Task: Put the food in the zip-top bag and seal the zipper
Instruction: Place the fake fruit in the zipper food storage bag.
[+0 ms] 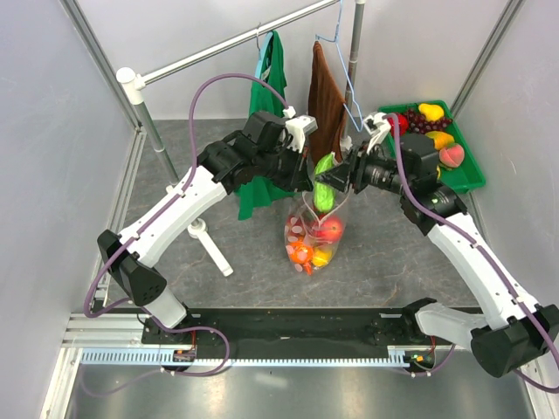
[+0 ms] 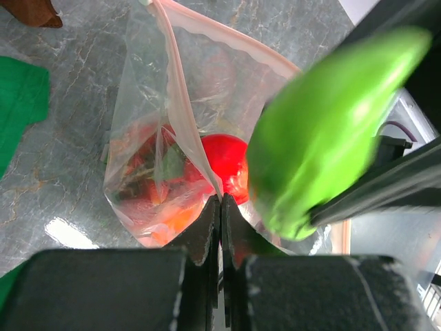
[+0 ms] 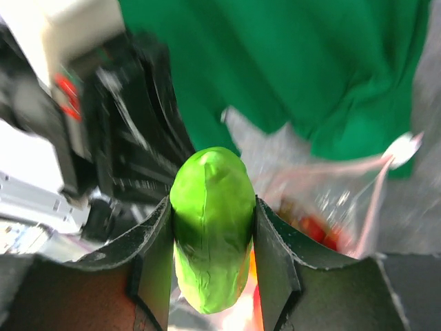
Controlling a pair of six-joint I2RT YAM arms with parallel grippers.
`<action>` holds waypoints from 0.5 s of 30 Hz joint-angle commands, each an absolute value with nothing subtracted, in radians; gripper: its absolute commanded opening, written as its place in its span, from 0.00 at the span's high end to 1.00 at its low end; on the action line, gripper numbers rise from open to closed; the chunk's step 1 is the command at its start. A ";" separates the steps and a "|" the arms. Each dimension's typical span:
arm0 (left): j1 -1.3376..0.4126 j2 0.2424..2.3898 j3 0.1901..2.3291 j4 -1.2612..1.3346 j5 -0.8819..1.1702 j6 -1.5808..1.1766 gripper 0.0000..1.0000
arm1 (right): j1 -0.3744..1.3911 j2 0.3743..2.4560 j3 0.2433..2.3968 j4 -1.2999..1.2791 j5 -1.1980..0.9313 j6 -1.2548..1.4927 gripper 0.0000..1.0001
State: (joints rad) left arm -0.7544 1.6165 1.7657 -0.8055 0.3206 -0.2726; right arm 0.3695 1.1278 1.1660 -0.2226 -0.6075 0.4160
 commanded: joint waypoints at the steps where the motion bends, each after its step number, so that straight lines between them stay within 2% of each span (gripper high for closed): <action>1: -0.746 1.574 1.770 -0.784 0.341 -0.299 0.98 | 0.402 1.100 1.147 -0.311 -0.572 0.457 0.44; 2: -0.744 1.572 1.770 -0.784 0.342 -0.299 0.98 | 0.403 1.097 1.150 -0.316 -0.571 0.460 0.31; 4: -0.744 1.569 1.769 -0.784 0.344 -0.299 0.98 | 0.405 1.092 1.176 -0.324 -0.543 0.453 0.21; 5: -0.744 1.571 1.769 -0.784 0.345 -0.298 0.98 | 0.403 1.092 1.192 -0.325 -0.528 0.445 0.11; 10: -0.742 1.569 1.775 -0.784 0.348 -0.295 0.98 | 0.388 1.123 1.348 -0.367 -0.486 0.399 0.02; 15: -0.742 1.566 1.799 -0.782 0.334 -0.275 0.98 | 0.251 1.127 1.442 -0.416 -0.532 0.379 0.02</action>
State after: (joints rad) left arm -0.7475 1.6070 1.7657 -0.8062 0.3241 -0.2729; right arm 0.3546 1.1328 1.3499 -0.3820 -0.5228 0.4099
